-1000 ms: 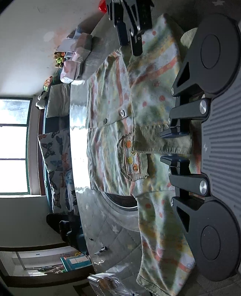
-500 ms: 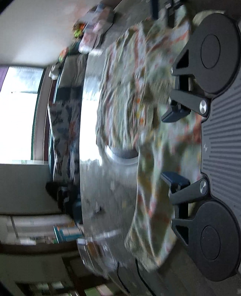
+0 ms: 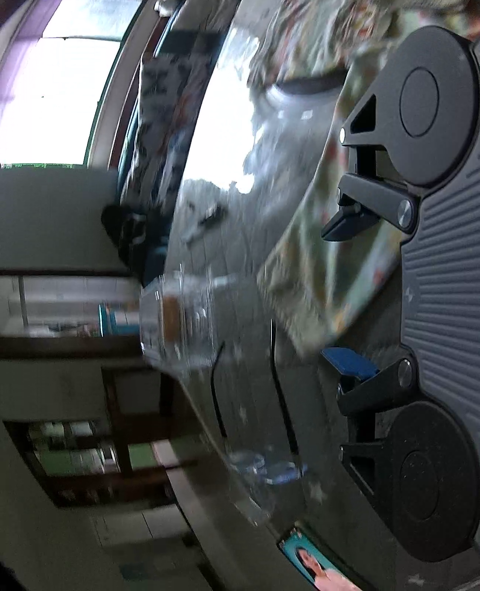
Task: Fold clothes
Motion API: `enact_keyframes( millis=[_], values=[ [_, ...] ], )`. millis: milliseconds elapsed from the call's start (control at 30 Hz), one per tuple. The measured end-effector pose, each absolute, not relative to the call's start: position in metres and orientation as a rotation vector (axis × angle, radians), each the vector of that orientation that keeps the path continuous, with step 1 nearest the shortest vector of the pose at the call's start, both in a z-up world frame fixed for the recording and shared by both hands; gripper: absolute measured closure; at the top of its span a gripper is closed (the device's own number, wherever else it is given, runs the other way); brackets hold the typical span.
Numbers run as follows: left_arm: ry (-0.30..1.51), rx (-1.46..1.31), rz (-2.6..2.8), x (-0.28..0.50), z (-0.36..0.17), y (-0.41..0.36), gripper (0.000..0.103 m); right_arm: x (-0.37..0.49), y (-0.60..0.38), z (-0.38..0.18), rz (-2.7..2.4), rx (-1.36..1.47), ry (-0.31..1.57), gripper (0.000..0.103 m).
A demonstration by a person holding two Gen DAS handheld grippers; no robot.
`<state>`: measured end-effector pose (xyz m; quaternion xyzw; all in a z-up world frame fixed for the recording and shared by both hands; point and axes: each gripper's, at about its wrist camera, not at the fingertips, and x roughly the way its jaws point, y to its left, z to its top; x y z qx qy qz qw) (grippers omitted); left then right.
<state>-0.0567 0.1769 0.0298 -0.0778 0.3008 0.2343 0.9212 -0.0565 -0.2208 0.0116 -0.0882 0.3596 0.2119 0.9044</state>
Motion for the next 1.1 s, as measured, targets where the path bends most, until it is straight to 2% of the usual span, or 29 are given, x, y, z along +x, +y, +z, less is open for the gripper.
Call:
enact_keyframes(
  millis=[167, 333, 467, 533, 600, 733, 1100],
  values=[
    [0.629, -0.184, 0.535, -0.046, 0.025, 0.195, 0.042, -0.057, -0.221, 0.012, 0.436, -0.184, 0.745, 0.046],
    [0.648, -0.231, 0.560, -0.037, 0.019, 0.207, 0.054, -0.057, -0.221, 0.012, 0.437, -0.181, 0.746, 0.046],
    [0.639, -0.243, 0.571, -0.036, 0.017, 0.210, 0.055, -0.057, -0.221, 0.012, 0.436, -0.175, 0.746, 0.045],
    [0.630, -0.241, 0.569, -0.035, 0.015, 0.210, 0.060, -0.057, -0.221, 0.012, 0.435, -0.172, 0.745, 0.045],
    [0.620, -0.246, 0.556, -0.035, 0.015, 0.210, 0.073, -0.057, -0.221, 0.012, 0.434, -0.172, 0.744, 0.045],
    [0.604, -0.290, 0.524, -0.037, 0.017, 0.209, 0.090, -0.058, -0.221, 0.012, 0.432, -0.169, 0.741, 0.045],
    [0.467, -0.309, 0.246, -0.061, 0.080, 0.139, 0.093, -0.061, -0.225, 0.016, 0.432, -0.143, 0.718, 0.045]
  ],
)
